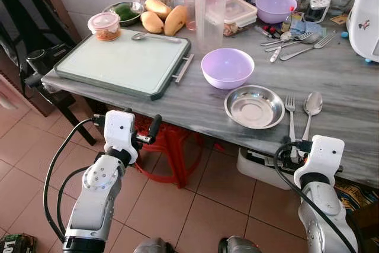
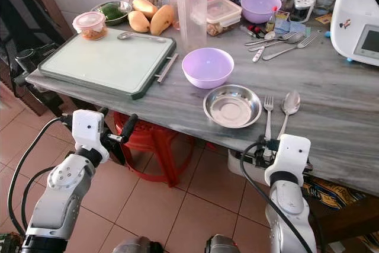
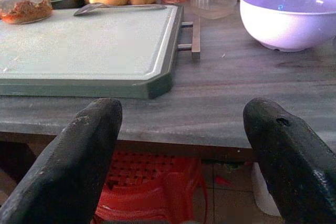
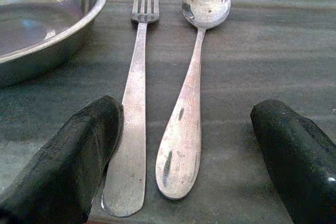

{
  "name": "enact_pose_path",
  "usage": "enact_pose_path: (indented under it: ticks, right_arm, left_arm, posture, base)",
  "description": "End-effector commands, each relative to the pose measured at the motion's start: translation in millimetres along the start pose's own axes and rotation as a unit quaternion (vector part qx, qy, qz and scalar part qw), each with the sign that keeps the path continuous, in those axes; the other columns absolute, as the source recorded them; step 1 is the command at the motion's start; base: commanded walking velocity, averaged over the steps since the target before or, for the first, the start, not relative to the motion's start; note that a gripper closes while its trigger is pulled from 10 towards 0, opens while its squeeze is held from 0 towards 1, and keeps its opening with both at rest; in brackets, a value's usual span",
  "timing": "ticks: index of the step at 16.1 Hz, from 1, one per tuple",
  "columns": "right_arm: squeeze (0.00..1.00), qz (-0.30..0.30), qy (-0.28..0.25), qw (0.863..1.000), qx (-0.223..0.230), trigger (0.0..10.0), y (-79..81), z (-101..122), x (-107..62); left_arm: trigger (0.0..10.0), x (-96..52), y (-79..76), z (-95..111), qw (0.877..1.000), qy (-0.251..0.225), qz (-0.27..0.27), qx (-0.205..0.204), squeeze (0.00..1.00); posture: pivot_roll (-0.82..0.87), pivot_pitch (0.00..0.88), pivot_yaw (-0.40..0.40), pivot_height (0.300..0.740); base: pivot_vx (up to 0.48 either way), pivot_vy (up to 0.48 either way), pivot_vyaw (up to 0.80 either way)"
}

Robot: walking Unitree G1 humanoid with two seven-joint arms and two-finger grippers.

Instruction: Setting the table

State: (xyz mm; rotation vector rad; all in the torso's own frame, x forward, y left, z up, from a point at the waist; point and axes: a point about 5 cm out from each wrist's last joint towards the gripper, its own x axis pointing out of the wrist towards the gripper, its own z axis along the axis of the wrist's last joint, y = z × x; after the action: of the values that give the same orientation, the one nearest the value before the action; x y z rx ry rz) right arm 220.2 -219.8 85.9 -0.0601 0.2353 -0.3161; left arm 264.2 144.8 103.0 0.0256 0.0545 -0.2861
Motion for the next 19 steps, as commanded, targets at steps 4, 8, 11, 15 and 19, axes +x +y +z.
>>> enact_pose_path:
  ticks: [4,8,11,15,19]
  right_arm:
    - [0.0,-0.005,-0.031,1.0,-0.002,10.0,-0.5,4,-1.9]
    - [0.0,-0.006,-0.064,0.998,-0.001,10.0,1.2,14,-1.5]
    - [0.0,-0.025,-0.074,0.997,-0.023,10.0,-3.4,15,-6.6]
    - [0.0,-0.052,-0.054,0.996,-0.046,10.0,-10.1,4,-18.0]
    - [0.0,-0.063,-0.041,0.997,-0.036,10.0,-14.8,0,-14.7]
  left_arm:
    - [10.0,0.7,1.8,0,1.0,0.0,0.002,0.007,0.0]
    - [10.0,0.8,1.8,0,1.0,-0.002,0.004,0.007,0.0]
    - [10.0,0.7,1.5,0,1.0,-0.002,0.004,0.007,0.0]
    - [10.0,0.5,1.5,0,1.0,-0.002,0.004,0.006,0.0]
    - [10.0,0.7,1.7,0,1.0,-0.002,0.003,0.006,0.0]
  posture:
    - [-0.02,0.015,0.077,0.74]
    - [-0.02,0.014,0.073,0.74]
    - [-0.02,0.017,0.071,0.74]
    - [-0.02,0.019,0.074,0.74]
    - [-0.02,0.022,0.077,0.74]
  base:
    - [0.0,0.0,0.0]
    - [0.0,0.0,0.0]
    - [0.0,0.0,0.0]
    - [0.0,0.0,0.0]
    - [0.0,0.0,0.0]
